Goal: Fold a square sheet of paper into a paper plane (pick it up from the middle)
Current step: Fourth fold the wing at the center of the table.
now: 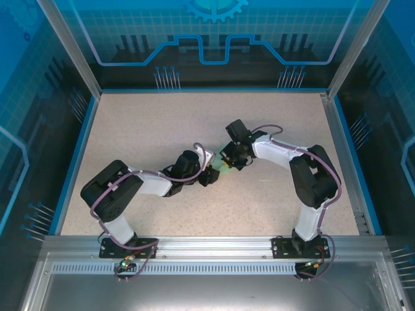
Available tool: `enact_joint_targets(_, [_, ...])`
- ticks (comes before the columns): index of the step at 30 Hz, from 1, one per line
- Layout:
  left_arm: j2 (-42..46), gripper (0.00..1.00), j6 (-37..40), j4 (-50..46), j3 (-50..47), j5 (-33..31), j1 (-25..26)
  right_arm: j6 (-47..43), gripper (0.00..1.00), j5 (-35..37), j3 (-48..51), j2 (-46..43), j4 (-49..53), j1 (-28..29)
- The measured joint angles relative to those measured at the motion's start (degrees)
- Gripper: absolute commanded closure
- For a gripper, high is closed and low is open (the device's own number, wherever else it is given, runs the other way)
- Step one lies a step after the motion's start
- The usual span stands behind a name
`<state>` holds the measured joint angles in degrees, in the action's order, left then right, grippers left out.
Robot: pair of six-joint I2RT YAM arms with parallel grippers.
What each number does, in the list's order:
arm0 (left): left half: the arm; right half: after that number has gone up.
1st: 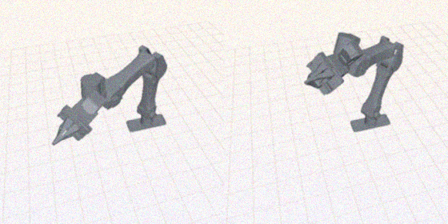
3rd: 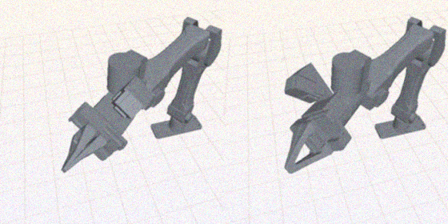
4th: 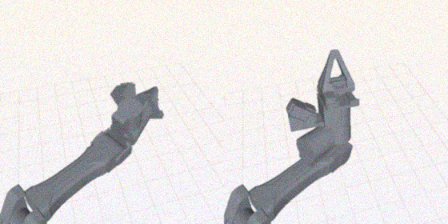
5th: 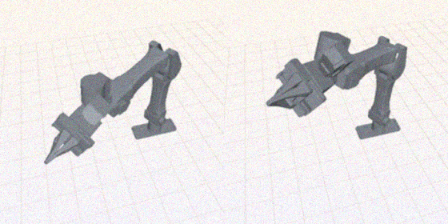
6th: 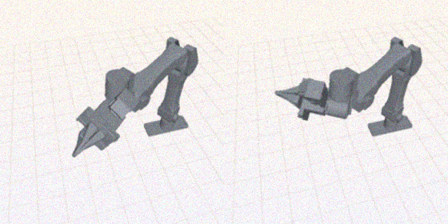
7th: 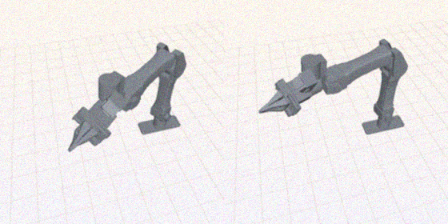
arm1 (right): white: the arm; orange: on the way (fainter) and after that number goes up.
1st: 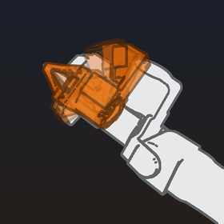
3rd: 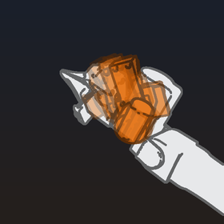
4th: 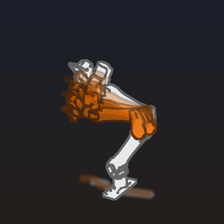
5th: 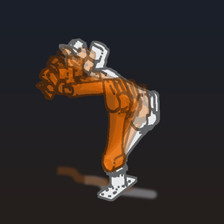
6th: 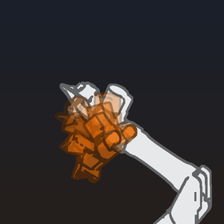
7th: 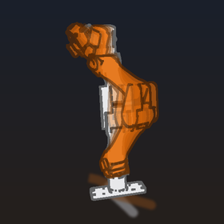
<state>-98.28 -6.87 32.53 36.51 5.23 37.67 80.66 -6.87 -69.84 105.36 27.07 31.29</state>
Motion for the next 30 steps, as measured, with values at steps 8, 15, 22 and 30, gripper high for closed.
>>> enact_joint_targets(8, [-2.14,0.64,2.14,1.33,0.00,-0.02,0.00,0.59,1.00,-2.05,-1.31,0.79,0.59,-0.22])
enact_joint_targets(15, [-2.29,0.76,2.97,2.51,0.00,-0.39,0.00,0.83,1.00,-3.19,-1.90,1.75,1.01,-0.37])
enact_joint_targets(22, [-3.37,0.75,2.97,2.91,0.00,-0.44,0.00,0.83,1.00,-4.46,-1.90,2.58,1.01,-0.74])
enact_joint_targets(30, [-3.82,0.91,2.49,2.91,0.02,-0.42,0.00,-0.83,0.66,-6.84,-1.90,2.89,0.59,-1.57])
